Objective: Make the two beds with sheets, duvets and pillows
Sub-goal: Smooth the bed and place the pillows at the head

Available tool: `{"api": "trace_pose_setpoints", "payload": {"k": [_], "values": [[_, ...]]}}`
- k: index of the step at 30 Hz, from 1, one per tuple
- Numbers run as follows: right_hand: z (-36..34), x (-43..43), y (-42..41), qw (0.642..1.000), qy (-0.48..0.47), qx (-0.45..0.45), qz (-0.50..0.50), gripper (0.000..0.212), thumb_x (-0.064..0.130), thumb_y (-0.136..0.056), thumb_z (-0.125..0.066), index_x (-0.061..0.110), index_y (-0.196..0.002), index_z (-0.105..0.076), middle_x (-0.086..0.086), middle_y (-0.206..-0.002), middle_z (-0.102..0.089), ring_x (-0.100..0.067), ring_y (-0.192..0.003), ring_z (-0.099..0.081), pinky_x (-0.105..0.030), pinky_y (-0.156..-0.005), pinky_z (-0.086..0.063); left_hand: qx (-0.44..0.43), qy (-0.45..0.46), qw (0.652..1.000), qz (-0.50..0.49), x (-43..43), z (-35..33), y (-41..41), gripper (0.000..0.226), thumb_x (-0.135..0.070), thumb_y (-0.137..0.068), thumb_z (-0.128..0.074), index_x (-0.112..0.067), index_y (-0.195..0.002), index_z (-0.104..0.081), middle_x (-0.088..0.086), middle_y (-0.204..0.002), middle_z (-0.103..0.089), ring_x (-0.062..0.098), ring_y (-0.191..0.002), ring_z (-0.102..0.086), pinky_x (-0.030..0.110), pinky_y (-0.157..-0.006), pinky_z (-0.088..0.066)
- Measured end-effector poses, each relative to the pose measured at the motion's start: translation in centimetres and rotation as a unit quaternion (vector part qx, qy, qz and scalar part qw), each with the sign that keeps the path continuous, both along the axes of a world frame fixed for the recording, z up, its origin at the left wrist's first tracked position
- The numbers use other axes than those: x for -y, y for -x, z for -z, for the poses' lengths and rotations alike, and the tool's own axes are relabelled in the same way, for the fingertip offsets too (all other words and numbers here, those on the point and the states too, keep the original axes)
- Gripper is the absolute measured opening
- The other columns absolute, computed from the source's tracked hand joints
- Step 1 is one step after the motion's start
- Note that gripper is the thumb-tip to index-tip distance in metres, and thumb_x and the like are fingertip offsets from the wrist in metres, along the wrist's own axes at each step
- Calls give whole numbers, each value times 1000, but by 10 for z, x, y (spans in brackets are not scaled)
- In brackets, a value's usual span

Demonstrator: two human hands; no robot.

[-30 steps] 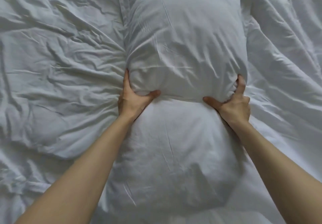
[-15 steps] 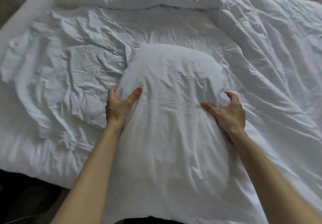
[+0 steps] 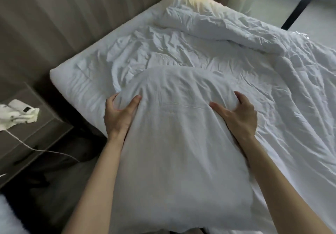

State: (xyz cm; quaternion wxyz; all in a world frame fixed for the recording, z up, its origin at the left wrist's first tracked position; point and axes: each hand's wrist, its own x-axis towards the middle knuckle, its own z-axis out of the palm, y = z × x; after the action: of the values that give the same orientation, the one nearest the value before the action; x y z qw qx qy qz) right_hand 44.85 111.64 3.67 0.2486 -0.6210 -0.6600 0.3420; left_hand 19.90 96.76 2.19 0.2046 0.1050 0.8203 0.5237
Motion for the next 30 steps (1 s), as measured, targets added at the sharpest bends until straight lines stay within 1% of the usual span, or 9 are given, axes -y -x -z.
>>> {"api": "trace_pose_setpoints", "payload": {"k": [4, 9, 11, 14, 17, 20, 24, 27, 30], "values": [[-19, 36, 19, 996, -41, -25, -69, 82, 68, -61, -77, 30, -130, -54, 10, -118, -64, -17, -111, -59, -35, -97, -46, -26, -28, 996, -78, 71, -23, -5, 72, -60, -69, -77, -33, -130, -49, -16, -123, -51, 7, -112, -50, 25, -95, -40], [-44, 90, 47, 981, -66, -70, -170, 78, 61, -64, -79, 31, -131, -53, 20, -111, -57, -4, -103, -53, -22, -89, -37, -85, -58, 976, -189, 170, -44, -25, 70, -59, -69, -78, -29, -127, -53, -17, -118, -59, 5, -109, -56, 26, -96, -45], [-55, 115, 63, 969, -71, -82, -220, 77, 61, -65, -79, 32, -131, -52, 21, -110, -55, -2, -99, -50, -21, -88, -36, -105, -62, 963, -240, 211, -52, -31, 67, -54, -72, -78, -27, -127, -53, -17, -116, -57, 5, -109, -55, 23, -94, -44], [-69, 159, 92, 947, -79, -99, -296, 74, 61, -66, -78, 32, -129, -53, 20, -107, -57, -3, -95, -51, -22, -86, -37, -117, -67, 938, -320, 273, -67, -42, 65, -51, -74, -77, -28, -129, -52, -18, -115, -55, 5, -108, -53, 20, -92, -41], [-84, 214, 124, 918, -79, -119, -370, 72, 61, -67, -77, 32, -129, -52, 21, -105, -57, -4, -94, -52, -22, -84, -38, -125, -76, 910, -389, 340, -80, -52, 65, -50, -76, -76, -30, -131, -50, -24, -111, -51, 3, -105, -51, 15, -88, -37], [-95, 280, 158, 881, -68, -140, -446, 73, 58, -69, -78, 30, -131, -52, 20, -105, -56, -4, -96, -51, -22, -83, -37, -135, -89, 873, -460, 415, -91, -66, 62, -50, -77, -75, -34, -131, -49, -32, -104, -49, -3, -101, -52, 9, -80, -36], [-99, 393, 201, 828, -69, -164, -531, 75, 59, -69, -78, 29, -133, -52, 18, -112, -59, -8, -106, -54, -26, -91, -41, -158, -96, 808, -560, 526, -99, -87, 60, -50, -74, -76, -34, -127, -52, -26, -111, -55, -1, -104, -55, 15, -87, -43], [-101, 495, 226, 788, -47, -189, -584, 72, 56, -68, -79, 28, -131, -54, 23, -104, -53, -1, -100, -47, -21, -86, -36, -186, -90, 746, -633, 618, -100, -104, 57, -50, -74, -76, -31, -123, -56, -20, -114, -59, 3, -106, -57, 18, -92, -46], [-101, 600, 247, 747, -25, -204, -632, 73, 56, -68, -80, 28, -131, -55, 21, -108, -56, -2, -102, -48, -21, -85, -35, -220, -66, 687, -689, 708, -106, -122, 54, -46, -77, -75, -27, -124, -56, -18, -112, -58, 3, -104, -56, 5, -81, -40]]}}
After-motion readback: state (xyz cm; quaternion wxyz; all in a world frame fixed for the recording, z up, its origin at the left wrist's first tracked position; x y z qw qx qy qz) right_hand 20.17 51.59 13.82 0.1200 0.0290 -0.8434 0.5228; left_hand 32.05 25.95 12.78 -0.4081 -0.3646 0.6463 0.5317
